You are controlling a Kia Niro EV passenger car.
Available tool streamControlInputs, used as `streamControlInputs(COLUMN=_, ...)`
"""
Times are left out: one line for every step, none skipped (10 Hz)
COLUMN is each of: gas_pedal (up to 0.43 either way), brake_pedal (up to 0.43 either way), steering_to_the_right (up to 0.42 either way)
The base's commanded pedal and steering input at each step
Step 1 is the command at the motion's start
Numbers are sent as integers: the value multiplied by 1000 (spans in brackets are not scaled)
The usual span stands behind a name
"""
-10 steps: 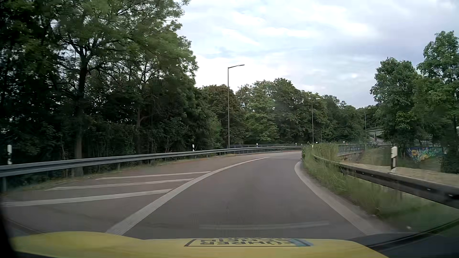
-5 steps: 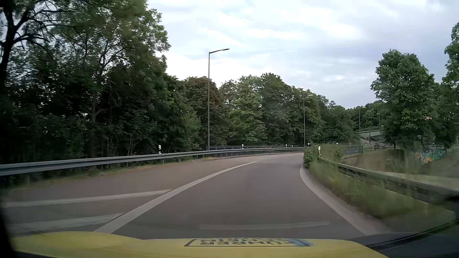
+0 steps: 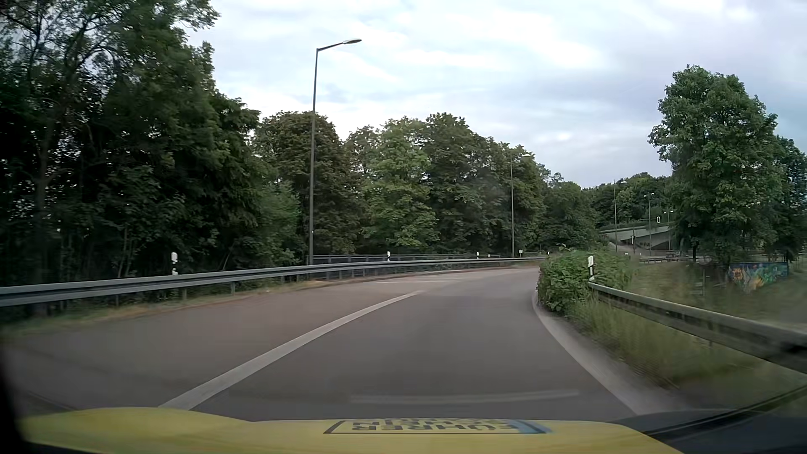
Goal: Follow the waypoints while adhering to traffic rules and regulations
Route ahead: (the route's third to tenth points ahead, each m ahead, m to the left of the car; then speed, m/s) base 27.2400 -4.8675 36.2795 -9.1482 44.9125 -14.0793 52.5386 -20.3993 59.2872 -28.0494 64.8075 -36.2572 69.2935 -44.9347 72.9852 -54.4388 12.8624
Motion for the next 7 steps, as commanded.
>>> streamControlInputs(gas_pedal=59, brake_pedal=0, steering_to_the_right=59)
streamControlInputs(gas_pedal=59, brake_pedal=0, steering_to_the_right=59)
streamControlInputs(gas_pedal=59, brake_pedal=0, steering_to_the_right=60)
streamControlInputs(gas_pedal=59, brake_pedal=0, steering_to_the_right=63)
streamControlInputs(gas_pedal=59, brake_pedal=0, steering_to_the_right=64)
streamControlInputs(gas_pedal=59, brake_pedal=0, steering_to_the_right=66)
streamControlInputs(gas_pedal=59, brake_pedal=0, steering_to_the_right=66)
